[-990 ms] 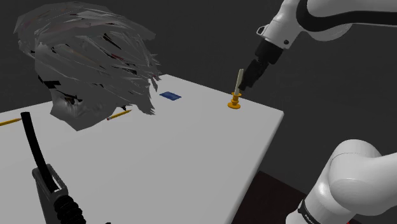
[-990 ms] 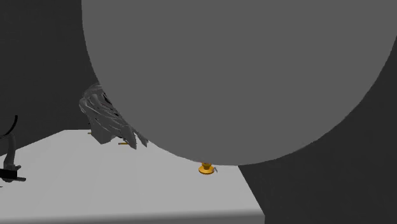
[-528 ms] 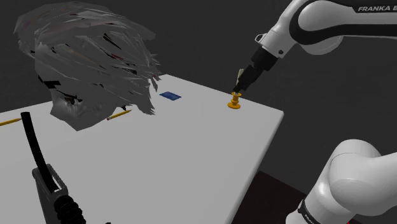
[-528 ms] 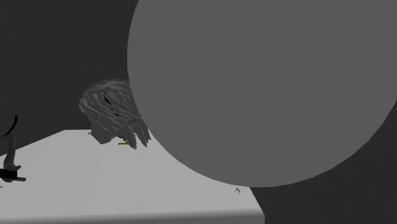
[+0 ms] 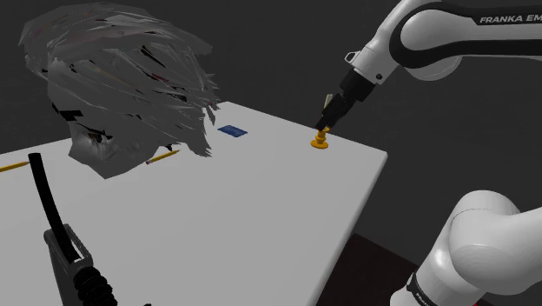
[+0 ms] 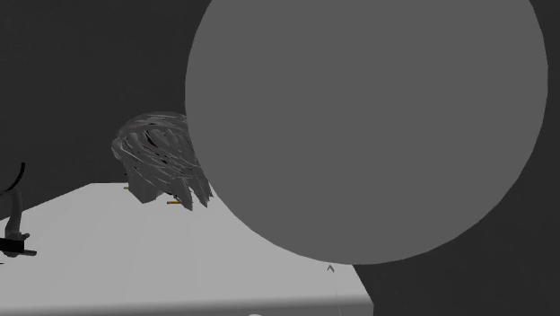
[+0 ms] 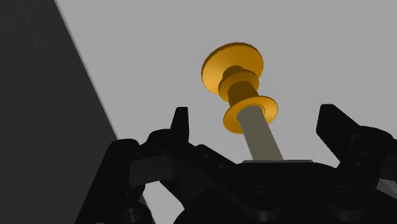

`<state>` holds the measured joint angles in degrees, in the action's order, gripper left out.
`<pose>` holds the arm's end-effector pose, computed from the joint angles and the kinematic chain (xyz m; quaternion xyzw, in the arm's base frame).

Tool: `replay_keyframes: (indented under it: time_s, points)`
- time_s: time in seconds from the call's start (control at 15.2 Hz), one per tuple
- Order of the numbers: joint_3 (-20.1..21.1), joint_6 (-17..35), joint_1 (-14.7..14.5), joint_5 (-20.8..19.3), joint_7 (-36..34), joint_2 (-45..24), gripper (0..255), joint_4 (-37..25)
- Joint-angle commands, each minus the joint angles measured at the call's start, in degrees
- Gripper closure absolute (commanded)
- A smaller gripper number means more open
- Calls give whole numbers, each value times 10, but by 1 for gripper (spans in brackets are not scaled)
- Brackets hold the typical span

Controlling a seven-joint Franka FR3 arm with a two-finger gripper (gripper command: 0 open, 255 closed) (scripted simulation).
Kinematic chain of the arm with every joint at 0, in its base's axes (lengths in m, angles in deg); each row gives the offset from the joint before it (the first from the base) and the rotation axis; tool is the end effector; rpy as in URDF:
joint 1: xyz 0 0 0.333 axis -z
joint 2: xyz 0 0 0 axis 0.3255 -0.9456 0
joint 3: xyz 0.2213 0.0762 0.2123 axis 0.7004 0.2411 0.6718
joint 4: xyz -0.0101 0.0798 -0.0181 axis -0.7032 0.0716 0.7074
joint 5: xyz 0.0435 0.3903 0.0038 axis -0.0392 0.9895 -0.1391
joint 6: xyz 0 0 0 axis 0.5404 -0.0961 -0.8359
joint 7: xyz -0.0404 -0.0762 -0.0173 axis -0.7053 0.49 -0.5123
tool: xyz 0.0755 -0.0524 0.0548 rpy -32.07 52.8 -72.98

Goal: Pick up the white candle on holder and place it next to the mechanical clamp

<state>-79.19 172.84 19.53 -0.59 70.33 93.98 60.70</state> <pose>0.3397 -0.0389 0.5724 -0.9738 -0.0514 -0.1977 0.1002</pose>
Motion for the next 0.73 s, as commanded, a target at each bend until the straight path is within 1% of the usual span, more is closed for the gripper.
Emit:
replay_keyframes:
  time_s: [0.0,0.07,0.66]
  points:
    - [0,0,0,0,0,0,0,0]
    - [0,0,0,0,0,0,255,0]
    - [0,0,0,0,0,0,255,0]
